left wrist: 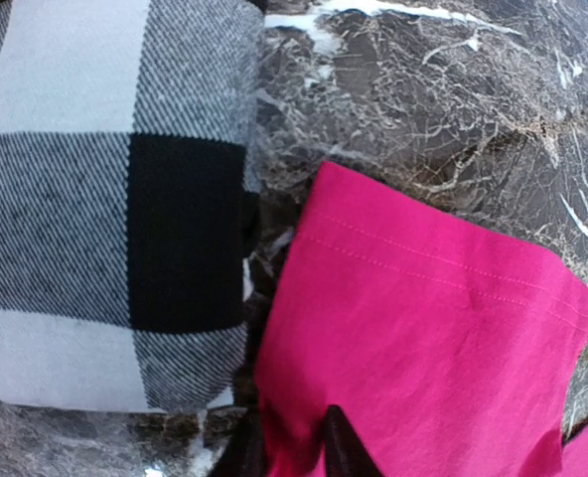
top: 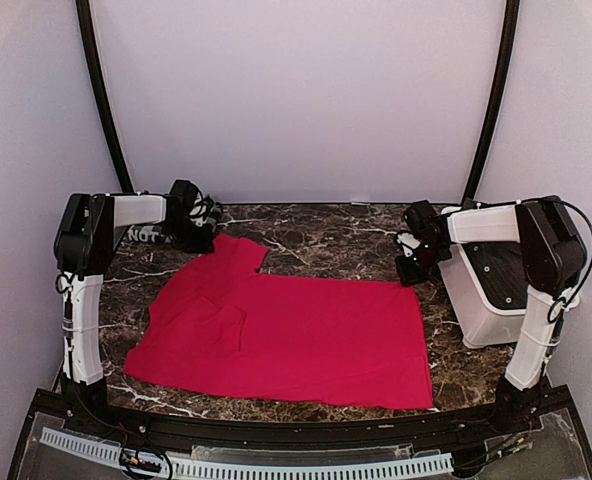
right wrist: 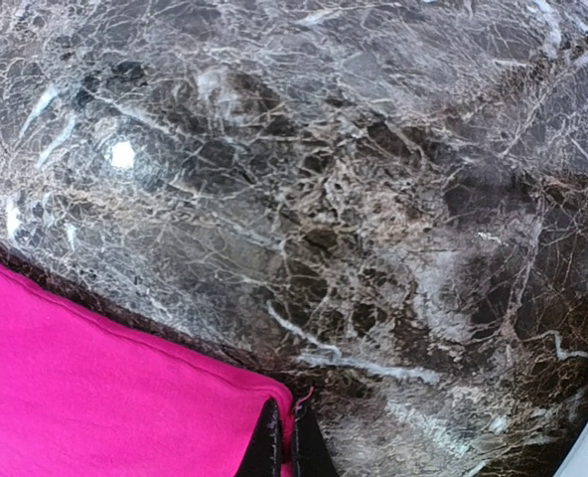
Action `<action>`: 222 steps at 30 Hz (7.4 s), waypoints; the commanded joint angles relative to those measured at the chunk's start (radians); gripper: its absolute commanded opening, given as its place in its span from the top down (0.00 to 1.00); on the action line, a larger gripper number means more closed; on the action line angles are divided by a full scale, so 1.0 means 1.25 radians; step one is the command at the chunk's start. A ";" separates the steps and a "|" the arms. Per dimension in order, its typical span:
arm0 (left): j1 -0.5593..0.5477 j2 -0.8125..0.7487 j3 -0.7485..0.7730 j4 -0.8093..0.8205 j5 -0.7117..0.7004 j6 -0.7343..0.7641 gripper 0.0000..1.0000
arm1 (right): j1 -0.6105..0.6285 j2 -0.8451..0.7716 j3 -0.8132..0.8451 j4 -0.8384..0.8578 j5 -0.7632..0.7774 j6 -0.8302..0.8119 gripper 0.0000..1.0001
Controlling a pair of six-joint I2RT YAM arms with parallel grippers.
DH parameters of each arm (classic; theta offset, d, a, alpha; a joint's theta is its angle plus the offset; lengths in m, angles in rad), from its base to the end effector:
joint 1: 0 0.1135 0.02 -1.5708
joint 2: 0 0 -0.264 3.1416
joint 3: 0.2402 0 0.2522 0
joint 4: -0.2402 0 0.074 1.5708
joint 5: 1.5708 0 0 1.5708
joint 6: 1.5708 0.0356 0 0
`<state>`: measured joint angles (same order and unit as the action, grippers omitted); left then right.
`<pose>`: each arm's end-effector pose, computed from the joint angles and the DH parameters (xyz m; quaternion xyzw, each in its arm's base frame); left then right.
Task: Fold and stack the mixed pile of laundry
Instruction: Pick up the 1/3-folded T-shirt from the center of the board, then fold the 1/3-folded T-shirt at the center of the board, then adjust the rectangle-folded T-shirt at the center of the board.
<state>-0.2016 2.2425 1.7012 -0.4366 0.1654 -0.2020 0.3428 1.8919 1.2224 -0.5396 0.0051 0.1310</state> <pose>0.4751 -0.1031 0.1549 0.0239 0.9531 -0.1358 0.2694 0.3499 0.1247 0.1565 -0.1035 0.9782 0.0398 0.1754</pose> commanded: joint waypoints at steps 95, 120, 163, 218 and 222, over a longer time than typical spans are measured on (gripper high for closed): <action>-0.069 -0.926 -0.623 -0.386 -0.015 -0.289 0.88 | 0.094 -0.462 -0.151 -0.319 -0.120 0.181 1.00; -0.072 -0.766 -0.631 -0.077 0.127 -0.342 0.59 | 0.201 -0.248 -0.058 -0.163 -0.214 0.151 0.57; 0.136 -0.778 -0.738 -0.110 -0.029 -0.426 0.53 | 0.201 -0.239 -0.038 -0.232 0.011 -0.132 0.43; 0.186 -0.707 -0.846 0.063 -0.065 -0.455 0.87 | 0.244 -0.127 -0.016 -0.218 0.072 -0.133 1.00; 0.186 -0.717 -0.833 0.044 -0.068 -0.440 0.90 | 0.244 -0.127 -0.014 -0.219 0.070 -0.132 1.00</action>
<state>0.0261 1.3846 0.6518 -0.3702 0.0742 -0.7795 0.6415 1.7466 1.1801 -0.8093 0.0830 -0.0456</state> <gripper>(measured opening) 0.103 0.008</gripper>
